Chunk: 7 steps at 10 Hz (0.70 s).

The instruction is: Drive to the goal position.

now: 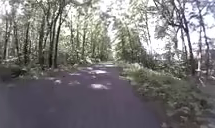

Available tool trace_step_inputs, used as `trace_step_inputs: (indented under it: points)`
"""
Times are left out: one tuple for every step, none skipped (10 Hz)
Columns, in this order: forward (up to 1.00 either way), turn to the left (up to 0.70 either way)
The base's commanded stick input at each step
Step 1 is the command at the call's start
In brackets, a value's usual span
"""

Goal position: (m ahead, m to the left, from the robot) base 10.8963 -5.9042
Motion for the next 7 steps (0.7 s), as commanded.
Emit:
trace_step_inputs:
  points:
    - [0.45,0.00]
    - [0.45,0.00]
    - [0.45,0.00]
    - [0.45,0.00]
    - [0.45,0.00]
    - [0.45,0.00]
    - [0.45,0.00]
